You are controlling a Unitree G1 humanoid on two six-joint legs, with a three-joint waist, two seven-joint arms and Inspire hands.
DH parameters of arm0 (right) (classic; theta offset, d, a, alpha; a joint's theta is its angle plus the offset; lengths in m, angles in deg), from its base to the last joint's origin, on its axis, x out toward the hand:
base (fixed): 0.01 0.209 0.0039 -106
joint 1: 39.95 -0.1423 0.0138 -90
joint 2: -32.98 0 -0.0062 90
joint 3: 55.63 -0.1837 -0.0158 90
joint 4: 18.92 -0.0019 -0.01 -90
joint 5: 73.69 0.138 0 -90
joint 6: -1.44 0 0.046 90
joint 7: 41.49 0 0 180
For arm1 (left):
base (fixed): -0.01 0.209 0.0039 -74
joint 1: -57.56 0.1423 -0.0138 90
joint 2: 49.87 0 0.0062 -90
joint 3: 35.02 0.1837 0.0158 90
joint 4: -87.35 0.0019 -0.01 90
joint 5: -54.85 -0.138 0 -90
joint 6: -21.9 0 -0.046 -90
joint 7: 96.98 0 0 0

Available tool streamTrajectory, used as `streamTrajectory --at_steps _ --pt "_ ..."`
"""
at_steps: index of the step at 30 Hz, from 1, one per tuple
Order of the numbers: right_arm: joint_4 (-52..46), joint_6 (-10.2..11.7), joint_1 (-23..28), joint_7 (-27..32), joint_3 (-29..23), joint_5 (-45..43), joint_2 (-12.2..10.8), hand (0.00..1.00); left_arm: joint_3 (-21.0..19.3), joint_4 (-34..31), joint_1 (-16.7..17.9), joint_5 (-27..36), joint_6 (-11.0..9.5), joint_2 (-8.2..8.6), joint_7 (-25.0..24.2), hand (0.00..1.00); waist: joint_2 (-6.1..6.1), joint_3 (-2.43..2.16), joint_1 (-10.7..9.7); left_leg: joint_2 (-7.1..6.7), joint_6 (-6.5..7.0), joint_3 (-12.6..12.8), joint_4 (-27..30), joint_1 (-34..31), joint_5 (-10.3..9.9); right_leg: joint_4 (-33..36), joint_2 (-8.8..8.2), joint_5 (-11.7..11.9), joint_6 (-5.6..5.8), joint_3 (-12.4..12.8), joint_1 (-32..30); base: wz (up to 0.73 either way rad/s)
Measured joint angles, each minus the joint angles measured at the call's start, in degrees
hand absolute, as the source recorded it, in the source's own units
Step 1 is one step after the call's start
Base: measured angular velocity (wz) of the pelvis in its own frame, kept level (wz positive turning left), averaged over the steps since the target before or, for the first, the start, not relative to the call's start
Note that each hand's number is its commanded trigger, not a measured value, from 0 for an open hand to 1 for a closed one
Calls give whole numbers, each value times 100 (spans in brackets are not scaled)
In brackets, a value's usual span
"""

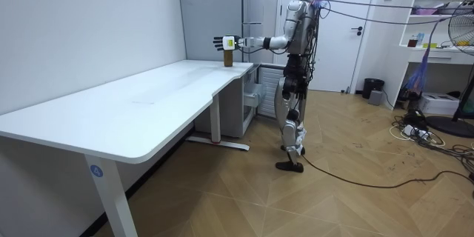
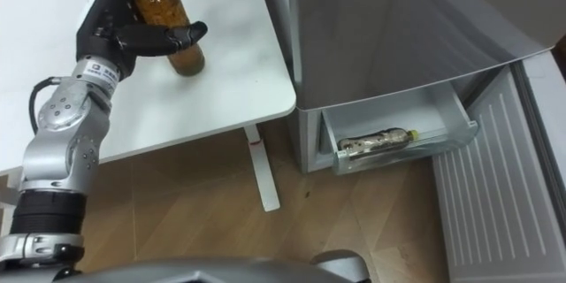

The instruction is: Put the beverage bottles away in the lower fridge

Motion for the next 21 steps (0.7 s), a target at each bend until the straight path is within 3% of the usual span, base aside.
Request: streamTrajectory --at_steps 2,4,6,21 --pt "-3 0 0 44 0 0 -1 0 2 0 0 0 1 -8 0 35 1 0 -4 -1 0 0 -1 -1 0 -5 0 0 0 1 0 0" --pt "-2 -1 -16 47 0 -19 -1 0 18 0 0 -1 6 -33 1 100 -1 1 -16 0 0 -1 -1 -3 0 -6 2 0 0 5 -2 0" --pt "4 -2 -34 54 1 -19 -1 0 111 1 -11 -8 36 -121 1 100 8 -5 -20 -1 0 0 -1 -1 0 -8 3 0 0 38 -4 0" --pt "8 3 -145 104 0 -18 7 0 285 219 -169 -49 227 -211 -21 100 26 -3 -89 6 -2 -9 -29 -16 -1 -12 30 4 -7 125 -42 -1"
